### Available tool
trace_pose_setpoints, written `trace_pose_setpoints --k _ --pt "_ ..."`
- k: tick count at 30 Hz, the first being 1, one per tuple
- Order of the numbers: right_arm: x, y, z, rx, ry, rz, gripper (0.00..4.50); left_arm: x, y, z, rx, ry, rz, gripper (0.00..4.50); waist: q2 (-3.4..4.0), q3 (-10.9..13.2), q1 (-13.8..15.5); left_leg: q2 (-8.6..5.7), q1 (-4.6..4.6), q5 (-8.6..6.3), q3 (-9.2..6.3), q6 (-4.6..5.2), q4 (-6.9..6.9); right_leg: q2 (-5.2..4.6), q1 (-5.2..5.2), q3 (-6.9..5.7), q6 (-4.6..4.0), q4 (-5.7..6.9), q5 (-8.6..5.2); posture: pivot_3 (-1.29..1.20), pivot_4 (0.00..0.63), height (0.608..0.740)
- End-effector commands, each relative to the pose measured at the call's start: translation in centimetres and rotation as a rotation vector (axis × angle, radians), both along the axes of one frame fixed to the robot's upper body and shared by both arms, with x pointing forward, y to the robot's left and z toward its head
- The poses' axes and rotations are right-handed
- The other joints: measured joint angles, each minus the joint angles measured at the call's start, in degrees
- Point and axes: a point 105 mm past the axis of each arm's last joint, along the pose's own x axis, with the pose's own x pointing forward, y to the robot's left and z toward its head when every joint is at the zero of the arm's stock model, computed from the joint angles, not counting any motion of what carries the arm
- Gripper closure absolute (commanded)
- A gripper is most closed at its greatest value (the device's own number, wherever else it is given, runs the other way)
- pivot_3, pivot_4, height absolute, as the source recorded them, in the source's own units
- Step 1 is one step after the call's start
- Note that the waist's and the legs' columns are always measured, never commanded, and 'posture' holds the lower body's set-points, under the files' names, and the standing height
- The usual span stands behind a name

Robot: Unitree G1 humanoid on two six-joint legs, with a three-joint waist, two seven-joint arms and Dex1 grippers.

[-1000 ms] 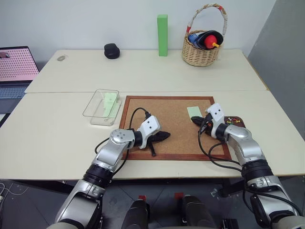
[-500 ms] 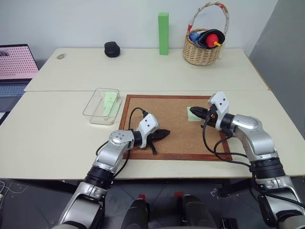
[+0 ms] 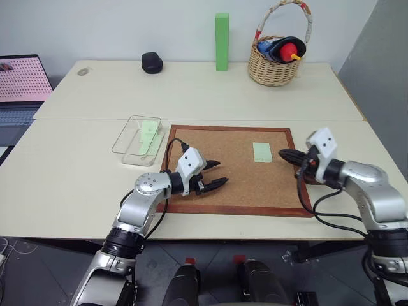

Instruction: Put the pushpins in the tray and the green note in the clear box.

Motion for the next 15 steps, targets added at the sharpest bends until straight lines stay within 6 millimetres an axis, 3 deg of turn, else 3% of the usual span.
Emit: trace_pose_setpoints --k 1,8,13,14,15 --pt "-0.9 -3.3 0.0 -0.045 0.008 -0.097 4.50 -0.8 -0.4 1.7 0.003 -0.069 -0.042 0.62 0.00 0.00 -0.01 0.00 0.00 0.00 0.00 0.00 0.00 0.00 0.01 0.00 0.00 0.00 0.00 0.00 0.150 0.740" --pt "-0.9 -6.3 -1.8 -0.074 0.075 -0.227 4.50 -1.0 -1.0 1.6 0.031 -0.078 -0.059 0.62 -0.02 0.01 -0.54 0.07 0.13 0.00 0.14 0.00 0.02 0.07 0.01 0.09 0.00 0.08 0.00 0.00 0.150 0.740" --pt "-0.8 -6.9 -2.5 -0.064 0.107 -0.250 4.50 -1.1 -1.4 1.6 0.037 -0.080 -0.067 0.62 -0.02 0.01 -0.38 0.04 0.08 0.00 0.15 0.00 0.03 0.07 0.02 0.11 0.01 0.05 0.00 0.00 0.150 0.740" --pt "-0.7 -7.0 -2.5 -0.064 0.107 -0.254 4.04 -1.1 -1.4 1.6 0.038 -0.080 -0.068 0.59 -0.03 0.02 -0.36 0.04 0.07 0.00 0.14 0.00 0.03 0.07 0.02 0.11 0.01 0.05 0.00 0.00 0.150 0.740" --pt "-0.7 -7.1 -2.5 -0.061 0.106 -0.258 3.92 -1.1 -1.4 1.6 0.040 -0.080 -0.069 0.59 -0.03 0.02 -0.34 0.04 0.08 0.00 0.14 0.00 0.03 0.07 0.02 0.11 0.01 0.05 0.01 0.00 0.150 0.740"
